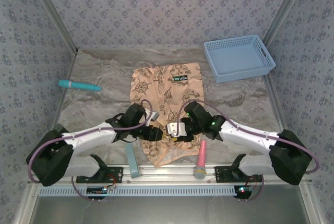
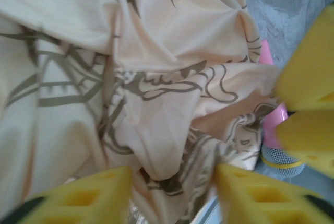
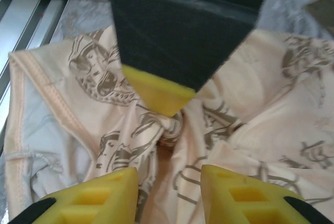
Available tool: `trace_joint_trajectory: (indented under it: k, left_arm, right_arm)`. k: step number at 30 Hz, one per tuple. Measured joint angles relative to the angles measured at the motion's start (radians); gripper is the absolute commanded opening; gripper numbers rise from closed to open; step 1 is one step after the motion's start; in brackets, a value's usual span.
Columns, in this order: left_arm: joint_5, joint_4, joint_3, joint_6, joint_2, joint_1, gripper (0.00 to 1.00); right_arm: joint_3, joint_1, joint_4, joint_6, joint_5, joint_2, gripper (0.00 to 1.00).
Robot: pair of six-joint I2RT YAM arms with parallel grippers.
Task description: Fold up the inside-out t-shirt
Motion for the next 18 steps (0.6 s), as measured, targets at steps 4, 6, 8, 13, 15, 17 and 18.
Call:
trace_joint_trajectory:
  k: [4, 6, 8, 13, 15, 17, 18]
  left_arm:
    - [0.026, 0.006, 0.005, 0.017, 0.008, -0.009, 0.03]
    - [0.031, 0.005, 0.001, 0.04, -0.013, -0.01, 0.01]
    - [0.034, 0.008, -0.009, 0.072, -0.055, -0.015, 0.0]
    - [-0.011, 0.011, -0.045, 0.182, -0.223, -0.046, 0.0]
    - [-0.052, 0.014, -0.05, 0.227, -0.305, -0.05, 0.0]
    - [-0.092, 0.045, -0.056, 0.274, -0.379, -0.049, 0.0]
    - [-0.111, 0.071, -0.058, 0.296, -0.404, -0.048, 0.0]
  right_arm:
    - [0.0, 0.008, -0.042, -0.004, 0.009, 0.029, 0.39]
    - [0.009, 0.008, -0.065, -0.007, 0.027, 0.048, 0.28]
    - [0.032, 0.008, -0.091, -0.016, 0.047, 0.084, 0.04]
    - [0.05, -0.015, -0.095, -0.026, 0.023, 0.074, 0.0]
    - [0.035, -0.045, -0.057, -0.023, -0.007, 0.017, 0.0]
    - [0.006, -0.08, -0.003, -0.018, -0.037, -0.064, 0.0]
    - [-0.015, -0.096, 0.032, -0.014, -0.046, -0.111, 0.01]
